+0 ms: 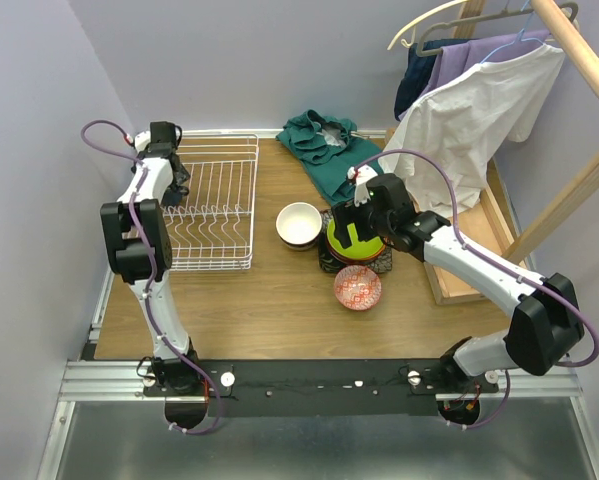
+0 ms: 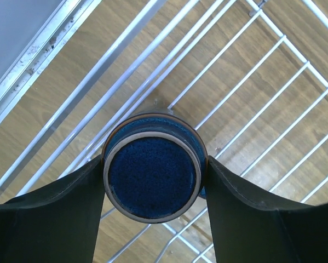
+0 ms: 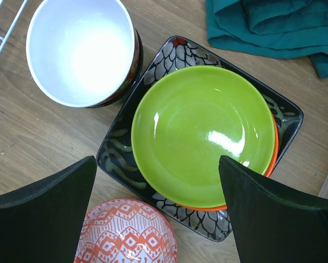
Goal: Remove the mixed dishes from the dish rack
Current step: Pick up the cup from the dish rack.
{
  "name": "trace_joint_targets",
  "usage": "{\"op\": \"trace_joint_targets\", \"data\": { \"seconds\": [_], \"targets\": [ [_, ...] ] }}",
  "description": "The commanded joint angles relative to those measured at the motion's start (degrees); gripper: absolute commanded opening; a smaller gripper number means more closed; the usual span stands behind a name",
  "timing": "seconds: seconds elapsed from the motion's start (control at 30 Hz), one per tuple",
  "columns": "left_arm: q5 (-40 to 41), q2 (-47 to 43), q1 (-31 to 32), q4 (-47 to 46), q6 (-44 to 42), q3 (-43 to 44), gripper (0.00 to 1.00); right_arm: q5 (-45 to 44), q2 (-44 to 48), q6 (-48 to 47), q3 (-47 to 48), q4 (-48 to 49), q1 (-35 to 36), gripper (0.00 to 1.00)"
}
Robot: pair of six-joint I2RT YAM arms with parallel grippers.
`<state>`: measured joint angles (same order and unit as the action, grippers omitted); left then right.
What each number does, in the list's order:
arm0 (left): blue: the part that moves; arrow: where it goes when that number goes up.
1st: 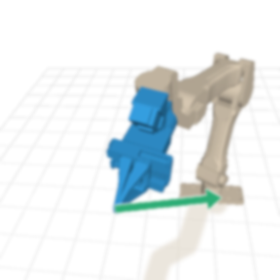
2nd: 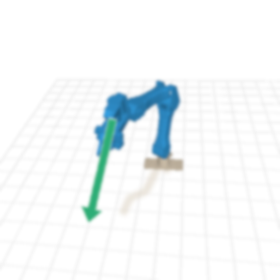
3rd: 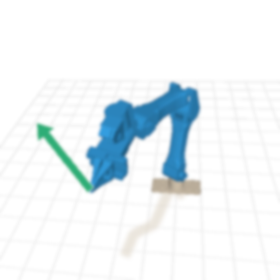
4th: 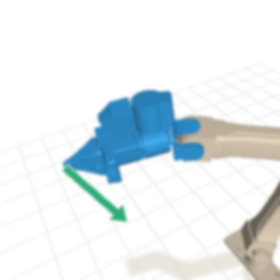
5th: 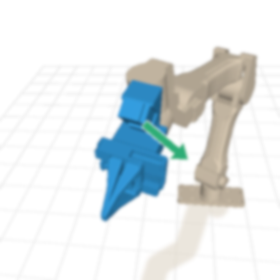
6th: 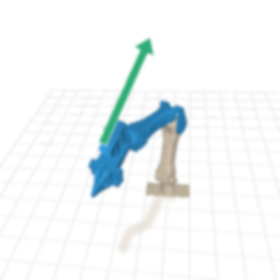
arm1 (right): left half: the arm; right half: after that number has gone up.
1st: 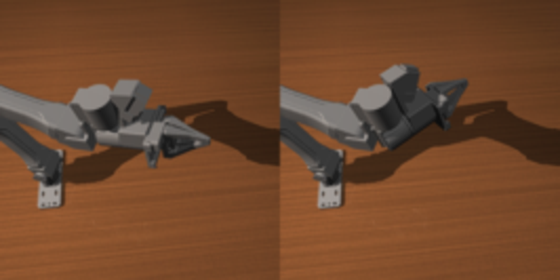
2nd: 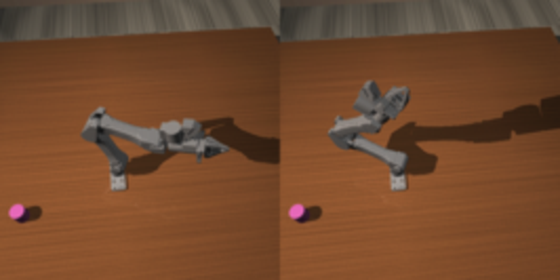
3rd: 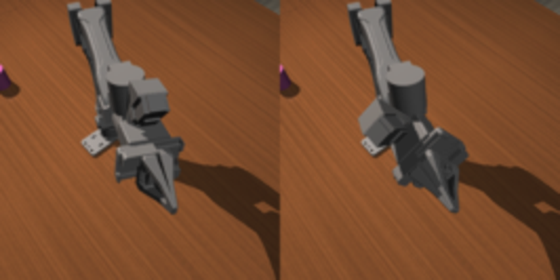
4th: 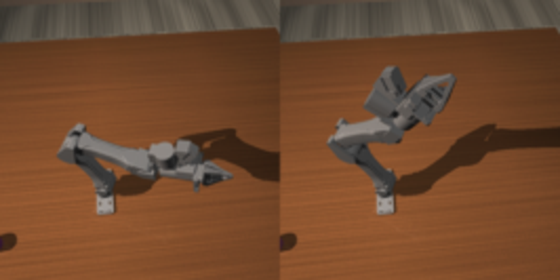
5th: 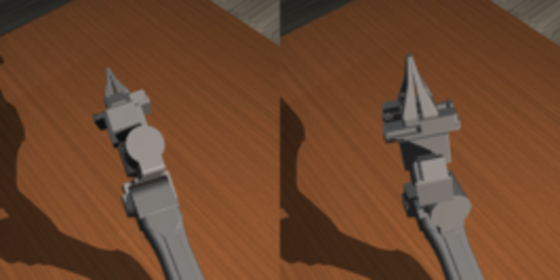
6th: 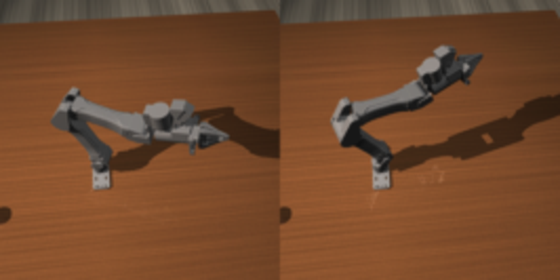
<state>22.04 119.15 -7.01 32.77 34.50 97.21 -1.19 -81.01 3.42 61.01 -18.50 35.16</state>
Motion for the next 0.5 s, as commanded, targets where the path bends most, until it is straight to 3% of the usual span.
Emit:
{"op": "trace_joint_targets", "data": {
  "seconds": [0.0,0.33,0.47],
  "targets": [
    [-3.2,-6.8,0.9,-4.9,-2.1,-3.2,0.42,0.9,-0.1,0.6,0.2,0.7,0.3,1.0],
    [-15.6,-19.4,2.9,-16.0,-3.7,-14.1,0.35,7.5,1.6,4.7,-0.2,2.7,0.3,1.0],
    [-24.8,-26.1,3.4,-21.4,-3.1,-20.3,0.35,10.2,2.3,6.9,-0.5,3.6,0.3,1.0]
  ]
}}
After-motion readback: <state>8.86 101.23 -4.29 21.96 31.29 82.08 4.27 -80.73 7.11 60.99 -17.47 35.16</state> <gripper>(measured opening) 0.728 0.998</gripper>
